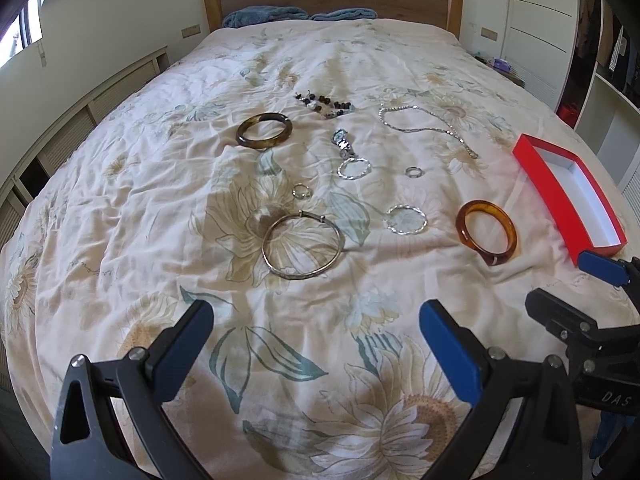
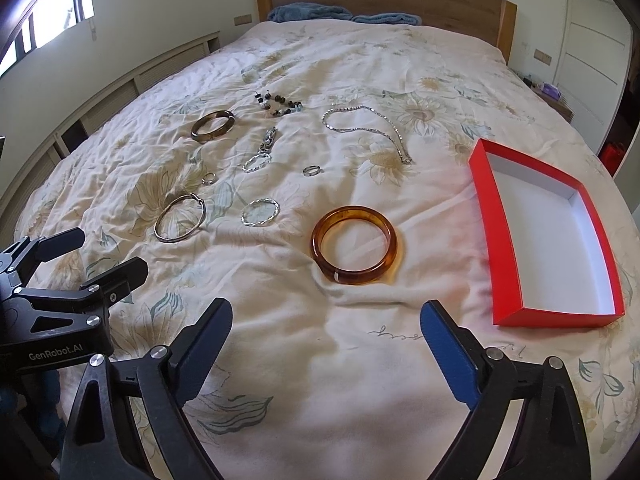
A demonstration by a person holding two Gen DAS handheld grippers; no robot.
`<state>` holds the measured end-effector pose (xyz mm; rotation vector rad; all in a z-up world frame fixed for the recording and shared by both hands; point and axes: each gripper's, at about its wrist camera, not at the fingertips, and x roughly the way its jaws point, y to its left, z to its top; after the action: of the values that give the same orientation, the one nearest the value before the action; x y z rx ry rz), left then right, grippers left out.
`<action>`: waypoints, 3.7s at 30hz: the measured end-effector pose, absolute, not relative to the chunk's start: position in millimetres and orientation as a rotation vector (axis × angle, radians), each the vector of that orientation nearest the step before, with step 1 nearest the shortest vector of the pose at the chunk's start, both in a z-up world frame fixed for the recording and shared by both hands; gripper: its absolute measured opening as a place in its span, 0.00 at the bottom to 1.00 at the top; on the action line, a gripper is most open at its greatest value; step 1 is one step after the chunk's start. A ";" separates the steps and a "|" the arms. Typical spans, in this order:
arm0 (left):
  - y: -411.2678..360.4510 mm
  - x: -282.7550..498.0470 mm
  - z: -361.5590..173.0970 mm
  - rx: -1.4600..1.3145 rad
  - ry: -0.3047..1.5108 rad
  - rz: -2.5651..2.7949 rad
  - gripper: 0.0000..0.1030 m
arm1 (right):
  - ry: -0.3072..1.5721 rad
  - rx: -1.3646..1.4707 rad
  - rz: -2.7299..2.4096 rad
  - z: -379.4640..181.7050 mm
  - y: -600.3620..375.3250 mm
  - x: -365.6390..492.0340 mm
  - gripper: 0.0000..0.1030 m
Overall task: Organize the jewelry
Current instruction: 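Grasp the amber bangle with the right tool while the left tool grasps a twisted silver hoop, then carry both into the red box and open both tools to release them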
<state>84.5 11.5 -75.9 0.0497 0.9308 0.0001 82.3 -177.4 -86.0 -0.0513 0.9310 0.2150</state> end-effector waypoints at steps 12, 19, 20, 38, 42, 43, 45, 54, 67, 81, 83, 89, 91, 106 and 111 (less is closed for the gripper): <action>55.8 116.2 -78.0 -0.164 0.943 0.012 0.96 | 0.966 0.076 0.349 -101.6 -186.1 127.0 0.50; 50.5 144.2 -92.8 -0.186 0.995 -0.055 0.65 | 1.033 0.093 0.435 -123.0 -178.4 154.3 0.35; 46.7 146.4 -95.6 -0.186 1.004 -0.075 0.60 | 1.039 0.091 0.443 -125.4 -177.2 156.0 0.34; 11.4 161.1 -117.2 -0.135 1.049 -0.227 0.29 | 1.098 0.066 0.475 -141.8 -174.9 173.9 0.28; -5.8 162.4 -115.6 -0.132 1.053 -0.282 0.29 | 1.142 0.027 0.458 -151.2 -173.1 178.9 0.28; -9.5 163.8 -116.1 -0.134 1.056 -0.289 0.29 | 1.150 0.018 0.456 -153.5 -173.5 179.8 0.27; -15.6 168.3 -118.1 -0.136 1.063 -0.291 0.29 | 1.162 -0.009 0.453 -158.6 -171.2 181.8 0.25; -22.8 196.1 -127.8 -0.148 1.093 -0.237 0.29 | 1.160 0.002 0.442 -153.9 -187.7 179.4 0.11; -37.2 213.3 -146.3 -0.109 1.137 -0.199 0.05 | 1.086 0.154 0.474 -129.1 -216.0 165.8 0.08; -67.5 175.9 -69.9 -0.081 1.047 -0.227 0.03 | 0.914 0.210 0.438 -49.4 -262.3 122.1 0.08; -84.2 171.9 -57.9 -0.067 1.033 -0.260 0.03 | 0.898 0.210 0.411 -41.6 -278.9 118.2 0.08; -161.4 173.5 -37.8 -0.026 1.027 -0.388 0.03 | 0.897 0.182 0.296 -33.9 -346.8 122.5 0.08; -188.4 178.7 -38.0 -0.013 1.032 -0.426 0.03 | 0.917 0.176 0.257 -40.6 -370.7 132.6 0.08; -324.8 262.5 -116.7 0.104 1.155 -0.474 0.03 | 1.065 0.157 0.174 -123.8 -442.6 234.4 0.09; -322.8 264.9 -126.3 0.184 1.113 -0.400 0.05 | 1.066 0.190 0.181 -137.3 -449.4 235.3 0.09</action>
<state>264.9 -322.8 -126.3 0.1842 1.1127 -0.3999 235.3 -449.4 -137.3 0.1895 1.0659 0.1815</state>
